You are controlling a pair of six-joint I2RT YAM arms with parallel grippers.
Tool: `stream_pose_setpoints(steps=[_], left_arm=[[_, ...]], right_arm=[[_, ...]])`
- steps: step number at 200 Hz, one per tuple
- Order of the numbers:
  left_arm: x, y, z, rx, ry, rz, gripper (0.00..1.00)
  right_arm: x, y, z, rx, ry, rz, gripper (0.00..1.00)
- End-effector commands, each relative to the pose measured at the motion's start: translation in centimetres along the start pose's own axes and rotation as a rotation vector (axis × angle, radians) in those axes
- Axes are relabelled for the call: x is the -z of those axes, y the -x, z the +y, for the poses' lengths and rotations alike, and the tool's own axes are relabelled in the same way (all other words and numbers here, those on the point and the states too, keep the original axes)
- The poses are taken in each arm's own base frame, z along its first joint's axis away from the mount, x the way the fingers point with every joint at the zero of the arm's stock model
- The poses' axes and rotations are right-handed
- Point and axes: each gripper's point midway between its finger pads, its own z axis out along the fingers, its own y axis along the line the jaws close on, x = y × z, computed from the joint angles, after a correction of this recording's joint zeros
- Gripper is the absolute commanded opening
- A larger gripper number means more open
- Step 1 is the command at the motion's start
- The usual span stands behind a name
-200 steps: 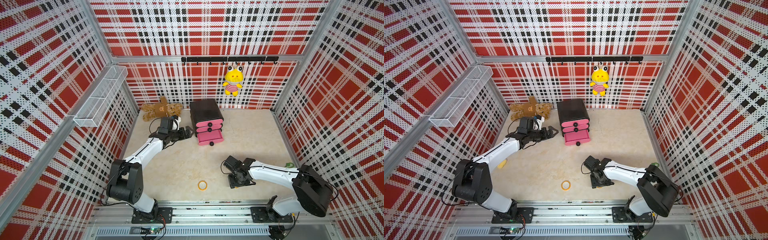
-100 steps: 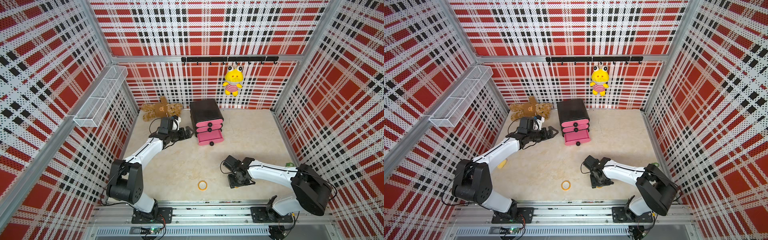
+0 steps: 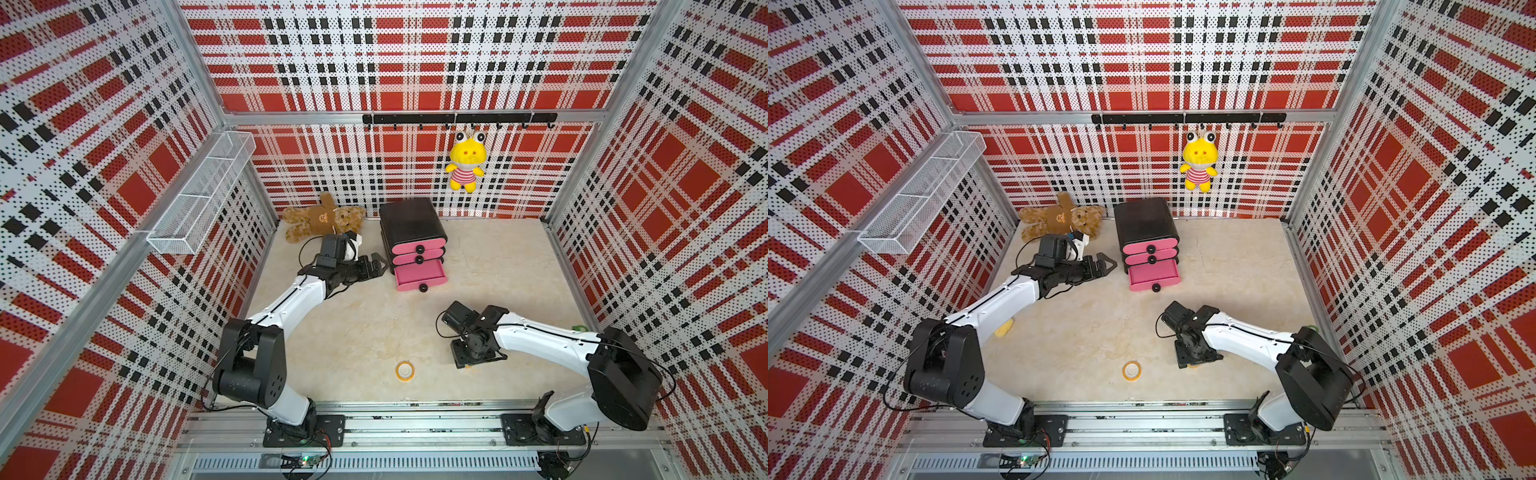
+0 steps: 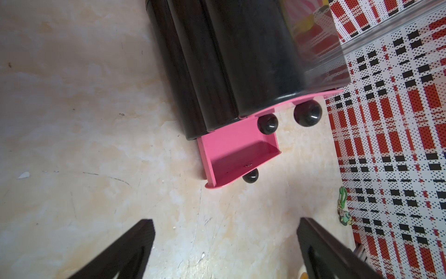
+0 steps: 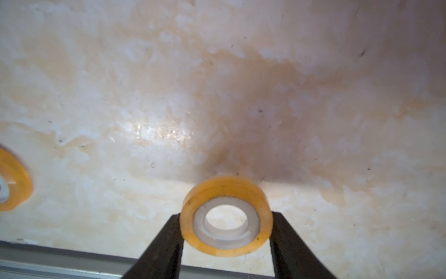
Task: Place the transparent tape into the drawer according to color
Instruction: Pick up the tape at the center of the board.
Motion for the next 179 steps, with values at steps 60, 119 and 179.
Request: stream_pose_setpoints(steps=[60, 119, 179], left_arm=[[0.2, 1.0, -0.8, -0.024, -0.023, -0.014, 0.99], [0.1, 0.9, -0.8, -0.027, -0.027, -0.009, 0.99], [-0.1, 1.0, -0.9, -0.028, -0.033, -0.004, 0.99]], right_arm=[[2.3, 4.9, 2.1, 0.033, -0.007, -0.06, 0.0], [3.9, 10.1, 2.4, 0.086, -0.01, -0.134, 0.0], [5.9, 16.8, 2.7, 0.067, -0.012, -0.256, 0.0]])
